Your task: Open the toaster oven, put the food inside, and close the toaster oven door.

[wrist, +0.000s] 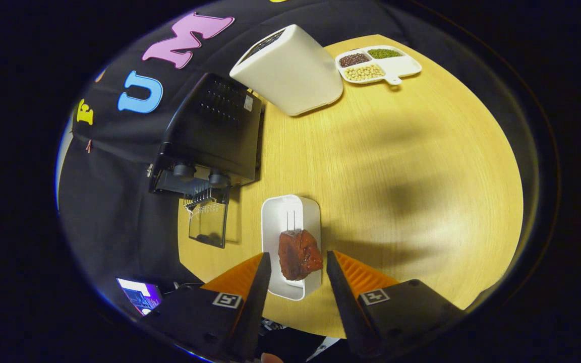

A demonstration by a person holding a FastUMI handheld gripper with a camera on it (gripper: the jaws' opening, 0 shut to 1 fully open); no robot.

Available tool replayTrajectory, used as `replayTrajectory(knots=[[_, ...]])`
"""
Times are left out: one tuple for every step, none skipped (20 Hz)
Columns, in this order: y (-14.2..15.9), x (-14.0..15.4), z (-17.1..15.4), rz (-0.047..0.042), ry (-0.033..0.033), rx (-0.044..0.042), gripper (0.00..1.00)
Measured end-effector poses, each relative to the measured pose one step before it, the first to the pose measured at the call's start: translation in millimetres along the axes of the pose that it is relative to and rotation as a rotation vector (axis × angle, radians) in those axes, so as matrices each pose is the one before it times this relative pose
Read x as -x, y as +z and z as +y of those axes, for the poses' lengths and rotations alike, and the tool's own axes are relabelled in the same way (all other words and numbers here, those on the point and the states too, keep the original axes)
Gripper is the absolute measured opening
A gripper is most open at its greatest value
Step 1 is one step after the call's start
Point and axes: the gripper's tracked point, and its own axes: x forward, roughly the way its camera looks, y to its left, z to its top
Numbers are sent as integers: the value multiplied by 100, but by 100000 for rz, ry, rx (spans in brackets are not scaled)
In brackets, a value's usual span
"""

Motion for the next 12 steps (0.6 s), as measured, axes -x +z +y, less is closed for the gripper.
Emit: replayTrajectory(knots=[[366,-410,197,283,1348,-567,66],[-71,-114,-136,1279,199,-126,55],[-262,-212,-264,2366,-591,358,53],[-600,-108,27,3013,276,1104,43],[-597,0,204,2806,553,2175,32],[-507,-313,119,2248,-396,2249,21],[-322,74,129,1448,-139,1115,21],[70,-124,129,207,-631,-47,20],[89,-24,306,582,479,331,20],[-62,77,272,13,3,477,19],[51,134,153,-667,-486,331,19],[96,176,-64,-1082,-1439,-158,16]])
